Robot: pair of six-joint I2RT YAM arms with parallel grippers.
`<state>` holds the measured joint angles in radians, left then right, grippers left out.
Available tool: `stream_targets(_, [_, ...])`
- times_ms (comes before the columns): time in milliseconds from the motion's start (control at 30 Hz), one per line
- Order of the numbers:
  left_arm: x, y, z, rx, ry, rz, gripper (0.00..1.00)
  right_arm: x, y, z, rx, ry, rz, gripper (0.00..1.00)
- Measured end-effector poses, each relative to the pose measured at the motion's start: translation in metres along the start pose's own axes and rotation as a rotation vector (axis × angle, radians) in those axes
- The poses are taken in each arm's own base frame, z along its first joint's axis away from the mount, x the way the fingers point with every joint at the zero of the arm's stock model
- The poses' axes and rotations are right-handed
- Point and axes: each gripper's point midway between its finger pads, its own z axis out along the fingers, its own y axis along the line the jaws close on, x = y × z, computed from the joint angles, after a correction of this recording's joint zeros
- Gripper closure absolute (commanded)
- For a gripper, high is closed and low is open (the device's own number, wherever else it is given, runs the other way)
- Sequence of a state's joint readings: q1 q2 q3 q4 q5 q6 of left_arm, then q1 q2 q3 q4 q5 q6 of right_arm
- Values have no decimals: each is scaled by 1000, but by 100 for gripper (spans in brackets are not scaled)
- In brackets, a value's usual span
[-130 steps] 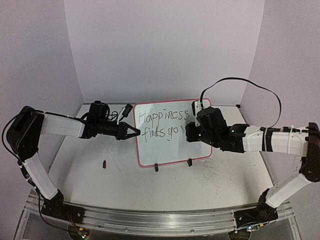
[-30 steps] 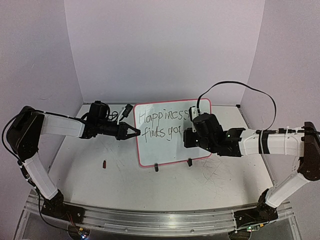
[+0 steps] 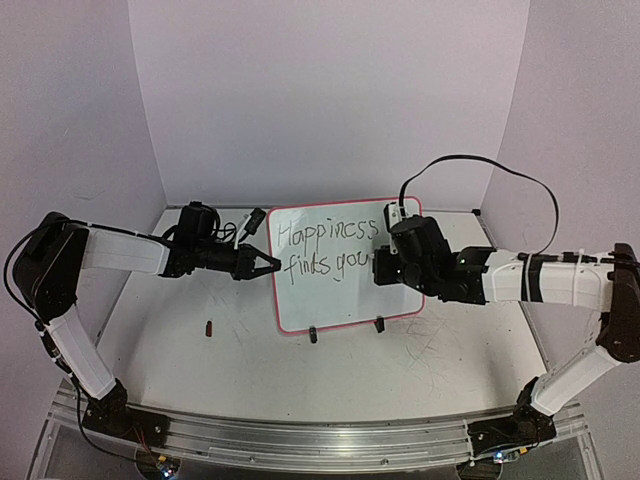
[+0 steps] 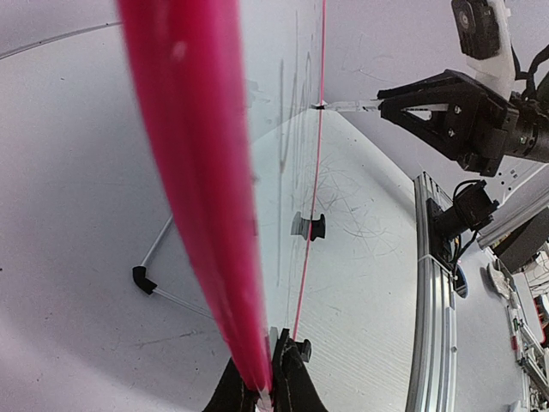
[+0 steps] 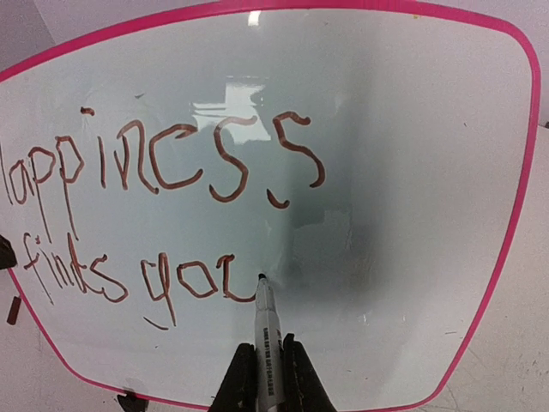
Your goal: Write a sentence on the whiteboard
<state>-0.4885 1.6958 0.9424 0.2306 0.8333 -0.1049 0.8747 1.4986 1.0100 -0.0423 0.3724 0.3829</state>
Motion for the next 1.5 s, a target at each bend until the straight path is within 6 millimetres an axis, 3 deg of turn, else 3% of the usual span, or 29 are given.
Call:
stream_targets(167, [0,0,0,0,0,0,100,-10,-1,0,2,-18,2,100])
stream_targets(500, [1,0,0,0,2,-2,100,-10,-1,0,-4,-16,4,100])
stream_targets(1233, [1,0,0,0,3,-2,100,16,-4,-2,-12,33,30,100])
stream_targets(1400, [1,0,0,0,3,-1,100,14,-5,-7,-19,34,28,100])
stream_targets(1500, [1,0,0,0,3,-1,100,2,-1,-19,-59,10,42,100])
